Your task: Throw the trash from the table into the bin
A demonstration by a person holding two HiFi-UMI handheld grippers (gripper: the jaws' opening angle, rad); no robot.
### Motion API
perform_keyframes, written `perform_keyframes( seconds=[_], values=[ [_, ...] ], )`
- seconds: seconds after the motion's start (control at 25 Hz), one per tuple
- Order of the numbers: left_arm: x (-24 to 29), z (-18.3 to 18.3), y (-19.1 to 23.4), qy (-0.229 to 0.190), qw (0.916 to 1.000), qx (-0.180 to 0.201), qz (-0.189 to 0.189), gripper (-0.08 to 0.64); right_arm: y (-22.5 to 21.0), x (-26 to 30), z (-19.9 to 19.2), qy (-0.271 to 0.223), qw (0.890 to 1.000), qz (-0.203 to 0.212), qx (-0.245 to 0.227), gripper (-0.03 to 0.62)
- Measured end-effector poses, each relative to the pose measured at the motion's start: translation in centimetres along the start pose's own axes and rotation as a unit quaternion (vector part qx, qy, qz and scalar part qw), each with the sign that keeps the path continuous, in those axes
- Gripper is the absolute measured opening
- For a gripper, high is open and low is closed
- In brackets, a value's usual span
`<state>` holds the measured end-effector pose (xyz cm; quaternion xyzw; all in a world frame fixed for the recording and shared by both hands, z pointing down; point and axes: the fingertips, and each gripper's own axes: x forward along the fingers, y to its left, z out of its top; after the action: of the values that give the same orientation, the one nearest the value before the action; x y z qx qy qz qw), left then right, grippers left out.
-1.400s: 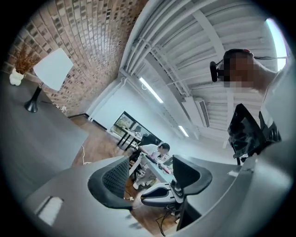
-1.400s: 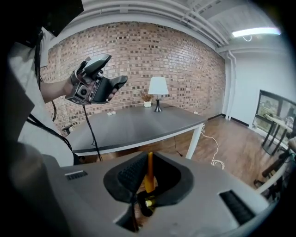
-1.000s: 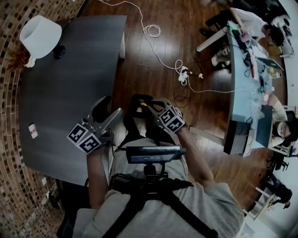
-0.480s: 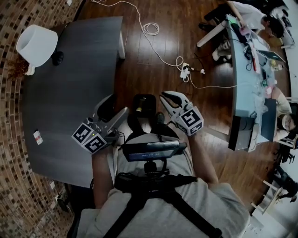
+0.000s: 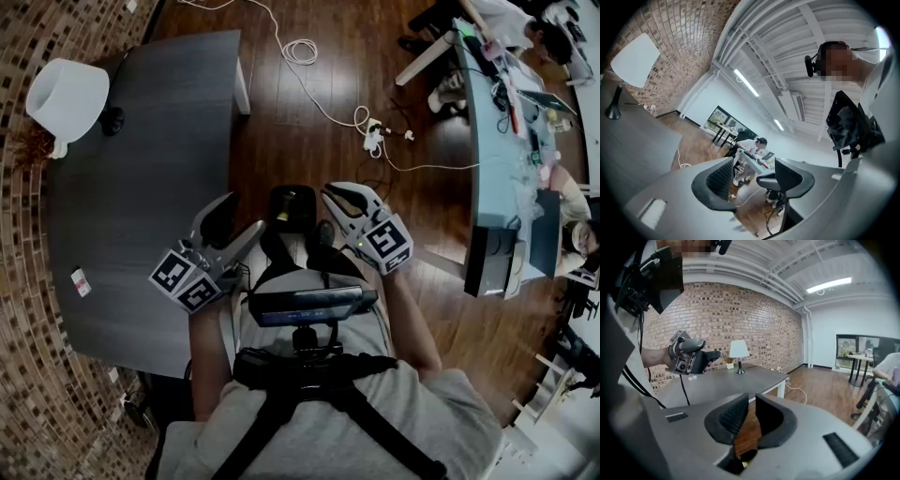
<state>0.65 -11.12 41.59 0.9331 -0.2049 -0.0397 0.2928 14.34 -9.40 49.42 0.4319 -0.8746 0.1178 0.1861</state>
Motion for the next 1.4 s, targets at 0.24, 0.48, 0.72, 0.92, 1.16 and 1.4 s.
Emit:
perform_keyframes(
  seconds=[0.24, 0.48, 0.72, 0.92, 1.16, 1.4],
  values=[
    [-0.6, -0.1, 0.1, 0.002, 1.0000, 0.007, -0.002, 0.284, 0.7, -0.2, -0.2, 0.006, 1.000, -0.002, -0.003, 0.049],
    [-1.3, -0.2, -0.5, -0.006, 0.9999, 0.013, 0.001, 0.284, 1.6, -0.8, -0.3, 0.006, 1.000, 0.002, -0.005, 0.049],
    [-2.8, 0.3, -1.4, -0.044, 0.9983, 0.014, 0.035, 0.284, 2.6, -0.8, -0.2, -0.001, 0.999, 0.044, -0.016, 0.059],
    [-6.1, 0.8, -3.0, -0.115, 0.9843, 0.005, 0.134, 0.299, 2.8, 0.0, 0.2, -0.017, 0.990, 0.142, -0.012, 0.078],
    [-12.4, 0.7, -7.8, -0.233, 0.9340, 0.006, 0.271, 0.363, 5.7, 4.2, 2.9, -0.046, 0.957, 0.285, -0.007, 0.315],
    [-21.7, -1.7, -12.4, -0.345, 0.8673, 0.011, 0.358, 0.417, 15.8, 6.3, 5.7, -0.060, 0.912, 0.395, -0.092, 0.335]
  ],
)
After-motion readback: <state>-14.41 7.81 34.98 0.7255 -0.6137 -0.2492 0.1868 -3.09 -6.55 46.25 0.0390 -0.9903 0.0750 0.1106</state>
